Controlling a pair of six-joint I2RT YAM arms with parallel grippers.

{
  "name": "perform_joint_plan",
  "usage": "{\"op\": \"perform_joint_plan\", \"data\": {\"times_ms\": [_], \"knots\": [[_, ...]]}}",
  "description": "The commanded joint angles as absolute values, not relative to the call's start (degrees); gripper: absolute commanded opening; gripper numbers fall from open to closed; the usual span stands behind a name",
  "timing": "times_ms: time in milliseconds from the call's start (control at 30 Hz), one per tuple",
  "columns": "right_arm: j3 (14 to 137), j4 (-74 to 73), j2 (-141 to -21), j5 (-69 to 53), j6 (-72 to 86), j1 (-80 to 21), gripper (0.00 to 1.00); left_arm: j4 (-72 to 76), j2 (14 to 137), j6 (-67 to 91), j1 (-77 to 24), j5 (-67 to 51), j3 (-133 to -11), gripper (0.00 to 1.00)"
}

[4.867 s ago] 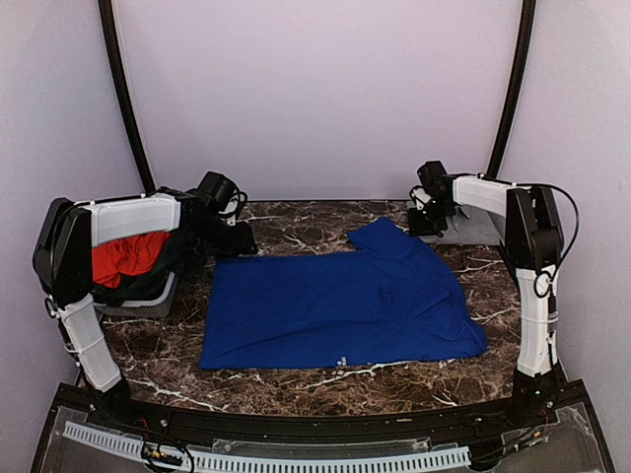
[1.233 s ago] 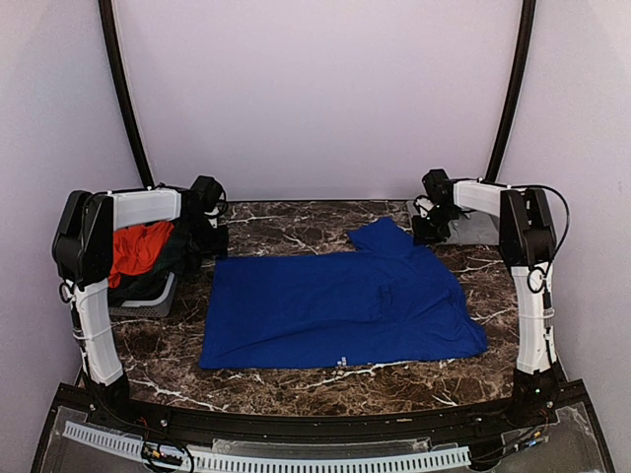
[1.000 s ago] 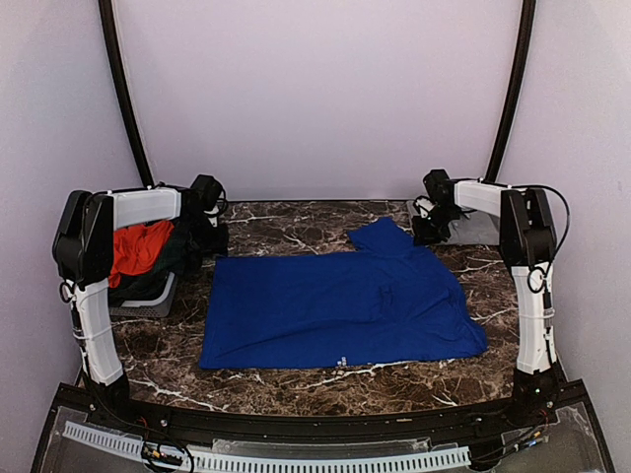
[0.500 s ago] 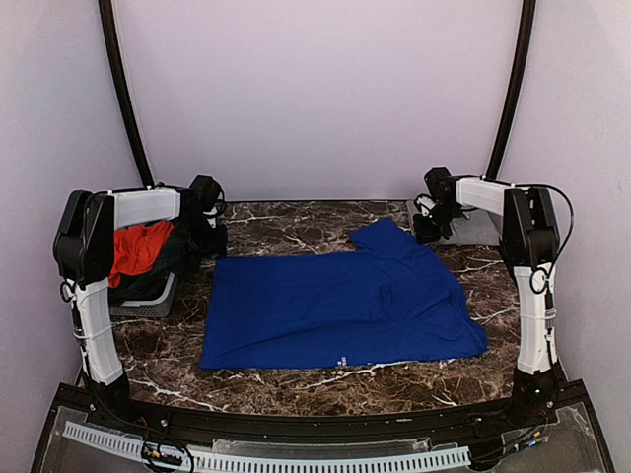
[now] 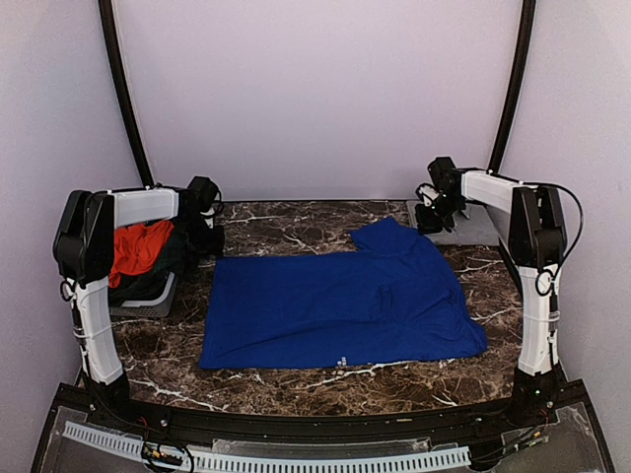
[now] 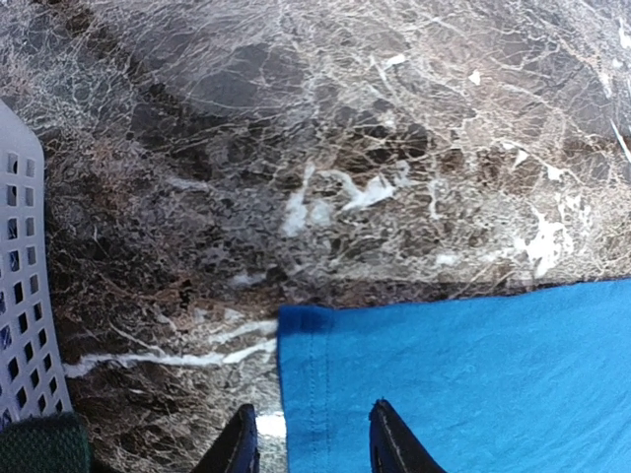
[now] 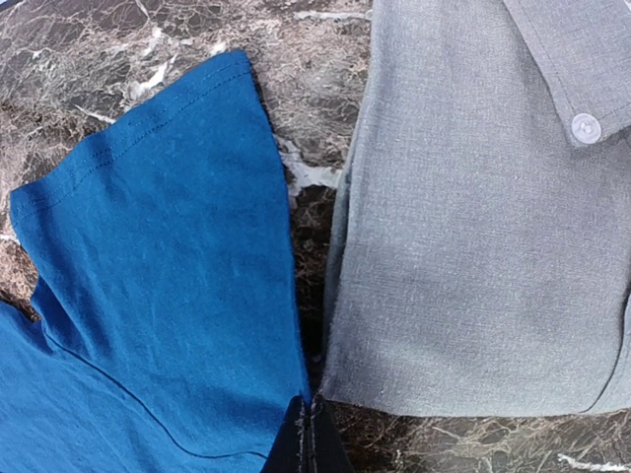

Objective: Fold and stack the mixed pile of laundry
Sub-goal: Pick up the 1/3-folded T-shirt from the center of the board.

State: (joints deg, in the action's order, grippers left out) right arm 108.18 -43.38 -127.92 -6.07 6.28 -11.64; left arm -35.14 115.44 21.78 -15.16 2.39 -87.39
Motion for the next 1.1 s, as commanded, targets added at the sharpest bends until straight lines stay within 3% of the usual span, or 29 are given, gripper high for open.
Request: {"op": "perform_joint_plan", "data": {"times_ms": [0, 1067], "knots": [[107.11, -42.51, -125.45, -6.02, 6.15, -11.86, 0.00, -36.95, 116.15, 20.25, -14.07, 3.01, -88.60, 0.37], [107.40, -42.47, -126.53, -6.33, 5.84, -11.44, 0.00, -34.45, 126.07, 17.64, -14.06, 5.02, -95.93, 0.28]]}}
